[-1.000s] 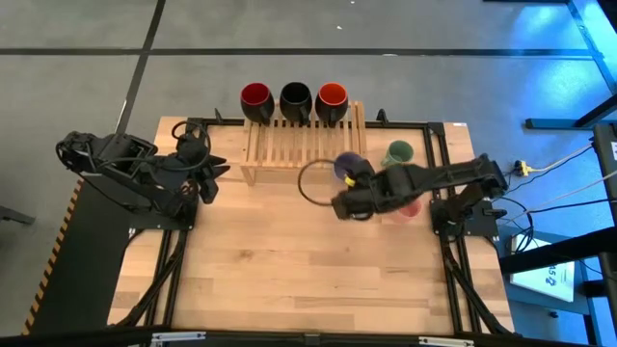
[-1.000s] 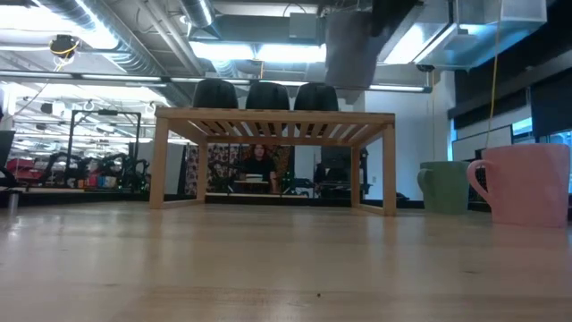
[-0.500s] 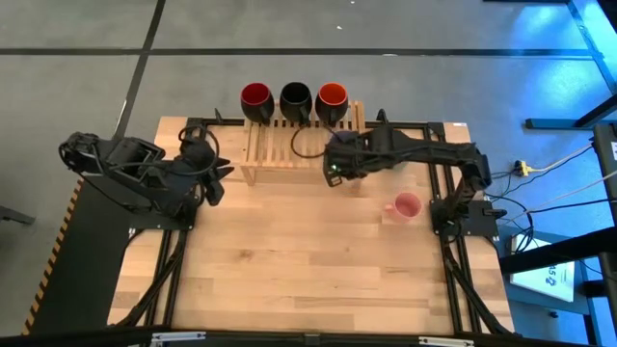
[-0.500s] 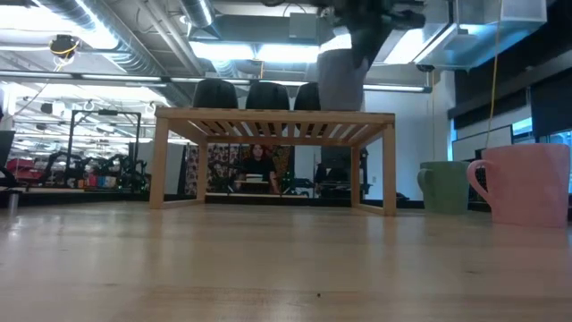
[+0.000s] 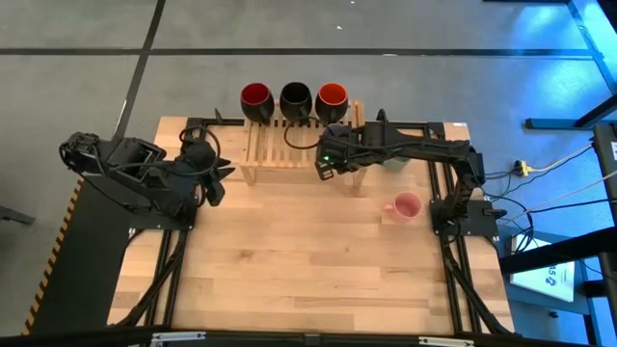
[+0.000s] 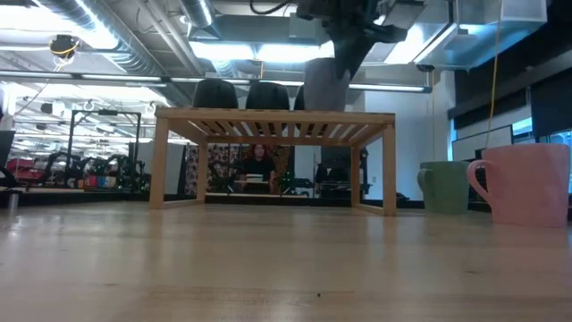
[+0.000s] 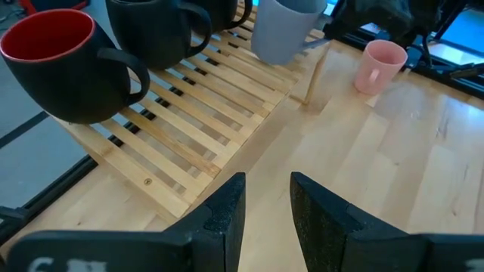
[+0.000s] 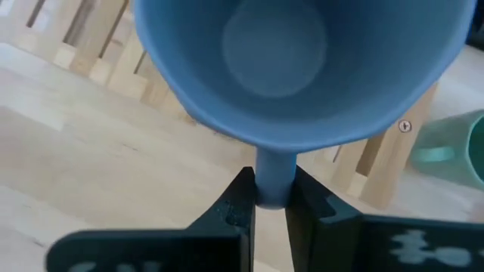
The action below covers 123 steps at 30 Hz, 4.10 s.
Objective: Place coffee mugs
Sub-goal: Put the purple mug the shelf, then put the pink mug on the shelf
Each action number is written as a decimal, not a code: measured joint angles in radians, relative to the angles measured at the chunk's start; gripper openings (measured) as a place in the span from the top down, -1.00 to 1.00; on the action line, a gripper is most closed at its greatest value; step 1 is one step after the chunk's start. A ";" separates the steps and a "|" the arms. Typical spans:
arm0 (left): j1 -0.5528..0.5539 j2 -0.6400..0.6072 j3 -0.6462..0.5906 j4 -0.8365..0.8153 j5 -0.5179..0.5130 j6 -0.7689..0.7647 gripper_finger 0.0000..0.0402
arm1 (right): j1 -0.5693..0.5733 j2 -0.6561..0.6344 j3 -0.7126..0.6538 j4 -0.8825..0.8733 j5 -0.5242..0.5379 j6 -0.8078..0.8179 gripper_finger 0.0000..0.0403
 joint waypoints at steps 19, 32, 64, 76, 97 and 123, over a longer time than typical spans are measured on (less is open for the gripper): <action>0.000 0.001 0.000 0.008 0.000 0.000 0.50 | -0.004 0.015 -0.003 0.037 0.021 -0.002 0.42; 0.000 0.001 0.000 0.008 0.005 0.000 0.50 | 0.068 -0.102 -0.003 0.034 0.088 -0.069 0.08; 0.000 0.054 0.000 0.036 0.019 0.000 0.50 | 0.507 -0.698 -0.834 0.072 0.064 0.444 0.08; 0.000 0.144 0.000 0.080 0.049 0.000 0.50 | 0.507 -0.820 -1.150 0.230 -0.056 0.238 0.08; 0.000 0.185 0.000 0.136 0.106 -0.005 0.50 | 0.507 -0.785 -1.286 0.330 -0.134 -0.262 0.08; -0.006 0.194 0.000 0.165 0.121 0.000 0.50 | 0.507 -0.785 -1.235 0.511 -0.160 -0.555 0.97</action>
